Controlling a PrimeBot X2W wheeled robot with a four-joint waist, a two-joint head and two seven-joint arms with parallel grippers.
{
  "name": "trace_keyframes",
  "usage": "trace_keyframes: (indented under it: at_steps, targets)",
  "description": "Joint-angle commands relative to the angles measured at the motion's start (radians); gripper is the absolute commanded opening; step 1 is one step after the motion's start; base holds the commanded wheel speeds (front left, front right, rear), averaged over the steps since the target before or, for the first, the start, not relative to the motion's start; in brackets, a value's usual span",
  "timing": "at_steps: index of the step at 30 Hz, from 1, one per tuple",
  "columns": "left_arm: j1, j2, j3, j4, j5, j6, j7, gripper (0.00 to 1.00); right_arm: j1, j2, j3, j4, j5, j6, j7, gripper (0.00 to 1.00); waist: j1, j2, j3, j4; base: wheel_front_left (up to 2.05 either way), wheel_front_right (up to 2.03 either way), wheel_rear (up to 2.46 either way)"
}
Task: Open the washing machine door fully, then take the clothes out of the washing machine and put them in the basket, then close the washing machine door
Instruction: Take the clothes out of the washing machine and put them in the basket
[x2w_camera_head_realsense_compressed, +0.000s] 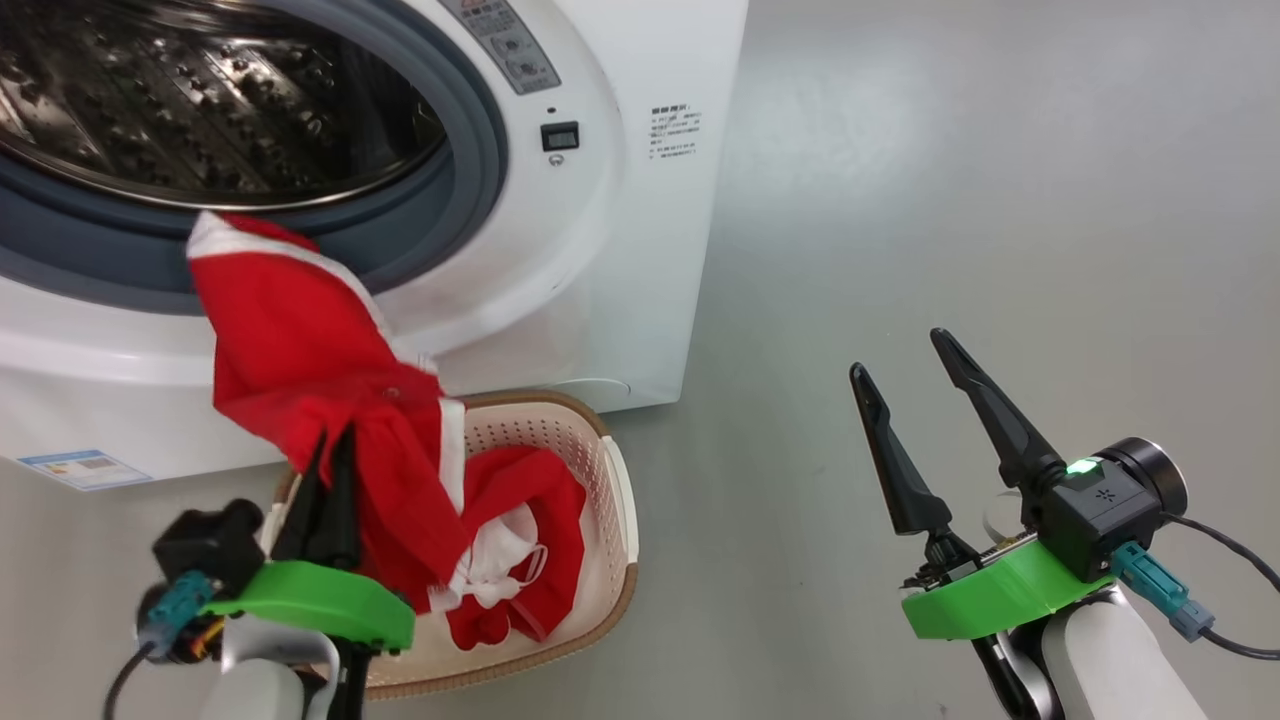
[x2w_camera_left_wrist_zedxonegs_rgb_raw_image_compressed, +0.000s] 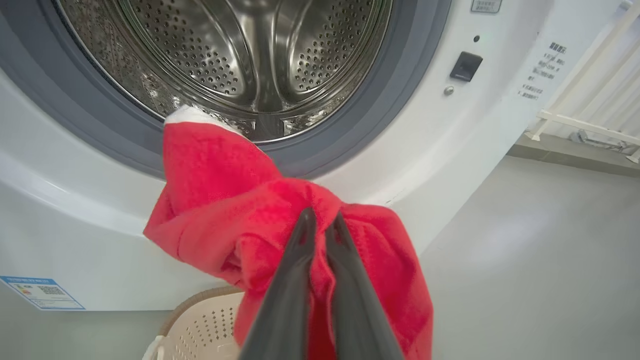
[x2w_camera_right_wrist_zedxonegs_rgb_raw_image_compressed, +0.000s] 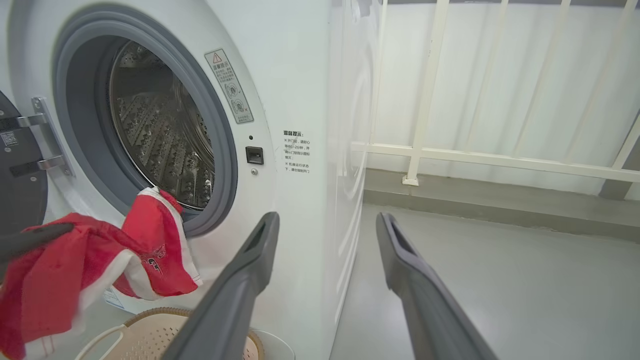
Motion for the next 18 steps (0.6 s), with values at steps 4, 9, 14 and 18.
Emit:
trace_keyframes:
  at_steps: [4, 9, 14, 18]
  targets:
    - [-0.074, 0.011, 0.005, 0.093, -0.013, 0.007, -0.018, 0.0, -0.009, 0.001, 0.026, -0.024, 0.013, 0.0, -0.006, 1.0, -0.0001, 0.0, 0.031, -0.013, 0.0, 0.0, 0.0]
    - [-0.147, 0.011, 0.012, 0.253, -0.027, 0.002, -0.027, 0.0, -0.027, 0.001, 0.037, -0.022, 0.021, 0.0, -0.006, 1.0, -0.0001, 0.0, 0.065, -0.031, 0.0, 0.0, 0.0]
    - [-0.216, 0.011, 0.02, 0.407, -0.041, -0.006, -0.029, 0.0, -0.049, 0.002, 0.04, -0.028, 0.027, 0.0, -0.006, 1.0, -0.0001, 0.0, 0.109, -0.044, 0.0, 0.0, 0.0]
    - [-0.264, 0.011, 0.04, 0.501, -0.049, -0.003, -0.029, 0.0, -0.067, 0.002, 0.04, -0.03, 0.032, 0.0, -0.006, 1.0, -0.0001, 0.0, 0.142, -0.053, 0.0, 0.0, 0.0]
